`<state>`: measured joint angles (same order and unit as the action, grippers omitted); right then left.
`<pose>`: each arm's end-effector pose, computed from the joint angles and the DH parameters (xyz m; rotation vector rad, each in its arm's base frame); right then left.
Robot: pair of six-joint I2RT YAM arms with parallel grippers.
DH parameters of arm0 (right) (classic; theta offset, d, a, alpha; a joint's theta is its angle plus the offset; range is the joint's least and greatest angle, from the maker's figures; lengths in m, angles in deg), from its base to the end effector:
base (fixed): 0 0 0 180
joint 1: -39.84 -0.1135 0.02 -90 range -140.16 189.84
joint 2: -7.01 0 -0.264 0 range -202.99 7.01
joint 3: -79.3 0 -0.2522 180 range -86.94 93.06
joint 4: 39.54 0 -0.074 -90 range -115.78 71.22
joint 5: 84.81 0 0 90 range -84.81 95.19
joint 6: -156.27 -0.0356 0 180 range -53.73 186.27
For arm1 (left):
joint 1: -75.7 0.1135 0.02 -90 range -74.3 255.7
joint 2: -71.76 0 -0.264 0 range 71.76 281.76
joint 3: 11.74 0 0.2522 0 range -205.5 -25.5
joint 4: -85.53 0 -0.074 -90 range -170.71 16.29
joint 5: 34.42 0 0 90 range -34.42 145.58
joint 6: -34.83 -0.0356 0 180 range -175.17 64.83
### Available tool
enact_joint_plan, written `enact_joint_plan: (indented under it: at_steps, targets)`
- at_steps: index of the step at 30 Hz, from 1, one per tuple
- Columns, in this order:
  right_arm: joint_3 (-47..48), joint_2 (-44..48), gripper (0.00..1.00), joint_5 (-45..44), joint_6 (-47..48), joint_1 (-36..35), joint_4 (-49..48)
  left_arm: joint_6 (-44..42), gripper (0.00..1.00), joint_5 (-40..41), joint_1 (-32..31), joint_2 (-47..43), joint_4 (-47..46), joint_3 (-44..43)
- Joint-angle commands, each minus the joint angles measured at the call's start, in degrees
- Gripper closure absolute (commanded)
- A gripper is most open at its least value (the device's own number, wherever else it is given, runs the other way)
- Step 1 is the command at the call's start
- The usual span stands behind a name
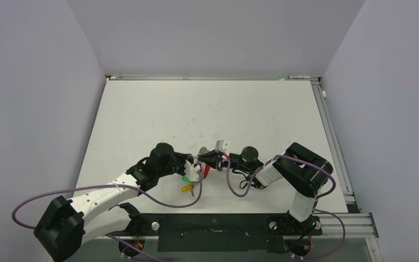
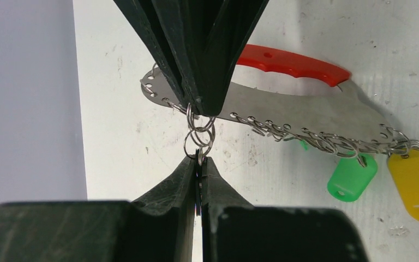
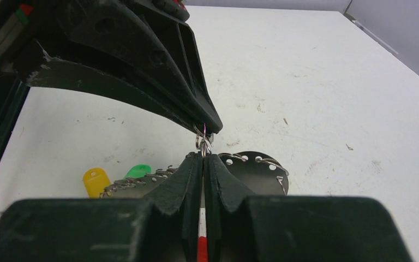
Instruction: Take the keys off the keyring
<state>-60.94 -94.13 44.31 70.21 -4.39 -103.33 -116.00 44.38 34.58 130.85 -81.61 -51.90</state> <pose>0.1945 0.2207 0.1554 -1.1479 1.1715 1.0654 0.1578 -0.1469 0.2008 1.7123 1.2395 -0.0028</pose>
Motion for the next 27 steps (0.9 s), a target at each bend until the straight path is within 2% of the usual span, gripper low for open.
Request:
enact_joint_plan:
  at_steps: [1, 6, 14, 17, 27]
  targets:
    - [-0.8, -0.4, 0.95, 0.4, -3.6, 0.4, -12.3, 2.8, 1.0, -0.7, 0.5, 0.4, 3.8, -3.2]
    - [-1.7, -2.8, 0.95, -0.8, -3.3, 0.2, -16.8, 6.5, 1.0, -1.6, 0.5, 1.0, 6.5, -6.8]
    - [-3.4, -3.7, 0.94, -0.9, 3.7, 0.2, -17.0, 7.9, 1.0, -2.3, 0.6, 0.9, 9.3, -9.2]
    - [-3.4, -2.9, 0.83, -0.2, 5.7, 0.1, -15.1, 6.9, 1.0, -2.3, 0.5, 0.8, 9.6, -9.4]
    - [-2.5, 2.5, 0.7, 1.7, 9.3, -0.2, -6.7, 4.8, 1.0, -2.0, 0.5, 1.5, 10.9, -10.9]
